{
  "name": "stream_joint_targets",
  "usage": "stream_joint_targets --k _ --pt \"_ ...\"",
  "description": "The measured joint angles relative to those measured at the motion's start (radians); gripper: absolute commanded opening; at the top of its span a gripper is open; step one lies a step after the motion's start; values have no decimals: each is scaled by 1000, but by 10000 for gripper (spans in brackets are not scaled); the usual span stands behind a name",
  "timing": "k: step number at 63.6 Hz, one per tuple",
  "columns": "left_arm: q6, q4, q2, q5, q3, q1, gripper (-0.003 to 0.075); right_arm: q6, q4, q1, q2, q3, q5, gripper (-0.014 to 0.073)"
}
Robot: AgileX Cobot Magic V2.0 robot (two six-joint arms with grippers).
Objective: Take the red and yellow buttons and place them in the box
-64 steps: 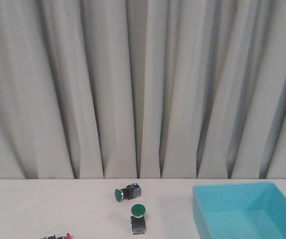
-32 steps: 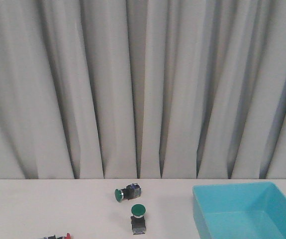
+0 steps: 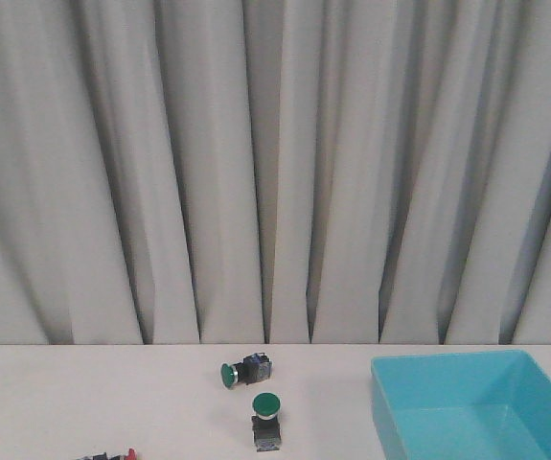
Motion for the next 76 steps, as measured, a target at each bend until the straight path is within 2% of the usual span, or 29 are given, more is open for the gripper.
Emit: stream_joint_targets --k 6,13,20,76 --pt "0 0 0 0 0 0 -7 101 -40 0 -31 45 -57 -4" --pt "0 0 0 0 0 0 -7 247 -164 0 -75 49 -70 -4" --pt "0 0 0 0 0 0 -7 317 -216 0 -79 49 -71 -4" --pt "0 0 0 -3 0 11 -7 285 -178 0 -79 50 -72 -4"
